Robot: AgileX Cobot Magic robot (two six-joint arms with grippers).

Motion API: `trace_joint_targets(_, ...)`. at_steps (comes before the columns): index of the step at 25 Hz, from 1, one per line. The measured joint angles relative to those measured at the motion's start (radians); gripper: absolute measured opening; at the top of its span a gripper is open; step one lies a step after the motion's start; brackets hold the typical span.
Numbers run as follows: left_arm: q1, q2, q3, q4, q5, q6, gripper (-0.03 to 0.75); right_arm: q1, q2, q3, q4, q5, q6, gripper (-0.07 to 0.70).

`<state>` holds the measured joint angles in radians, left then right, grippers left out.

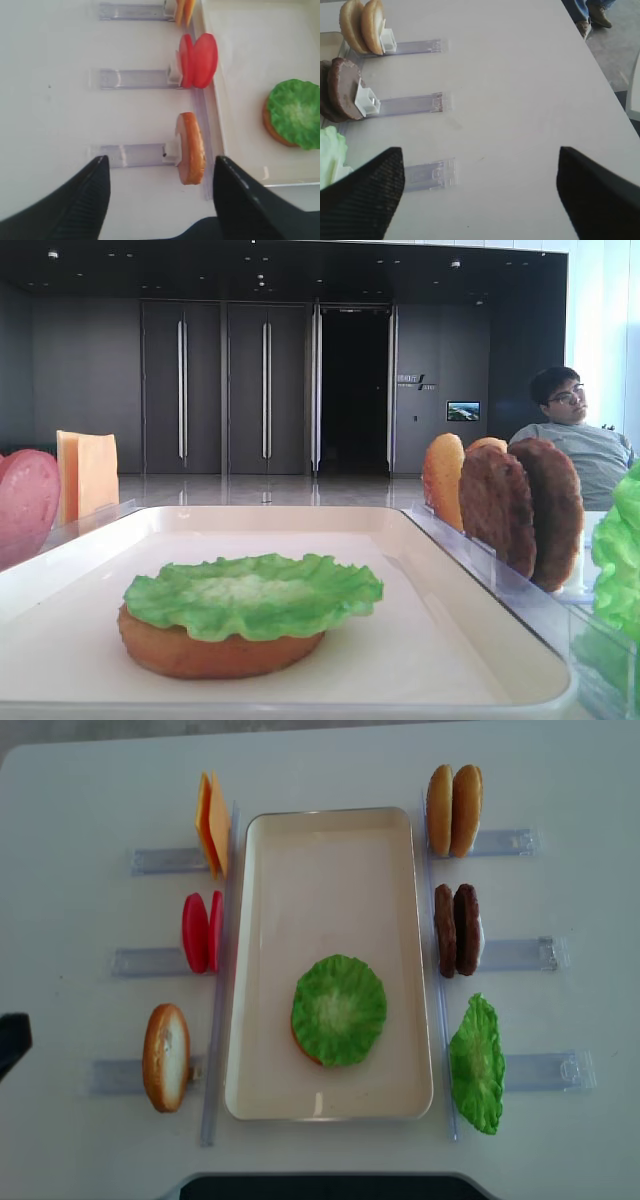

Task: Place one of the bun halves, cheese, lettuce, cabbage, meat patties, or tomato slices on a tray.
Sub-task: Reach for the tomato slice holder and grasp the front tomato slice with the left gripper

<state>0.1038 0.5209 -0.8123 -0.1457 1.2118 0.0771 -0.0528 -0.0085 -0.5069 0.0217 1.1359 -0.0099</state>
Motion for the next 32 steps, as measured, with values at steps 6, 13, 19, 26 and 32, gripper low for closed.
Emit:
trace_joint_targets(6,0.0,0.219,-0.121,0.102,0.034,-0.06,0.502,0.0,0.0,0.0,0.0,0.0,0.0,0.587)
trace_joint_targets(13,0.0,0.471,-0.223,0.129,0.035,-0.062,0.503,0.0,0.0,0.0,0.0,-0.002,0.0,0.587)
trace_joint_targets(19,0.0,0.646,-0.313,0.146,0.028,-0.077,0.503,0.0,0.0,0.0,0.0,-0.002,0.0,0.585)
trace_joint_targets(26,0.0,0.783,-0.417,0.183,0.027,-0.113,0.503,0.0,0.0,0.0,0.0,-0.002,0.0,0.584)
trace_joint_targets(32,0.0,0.876,-0.466,0.202,0.026,-0.116,0.503,0.0,0.0,0.0,0.0,-0.002,0.0,0.584)
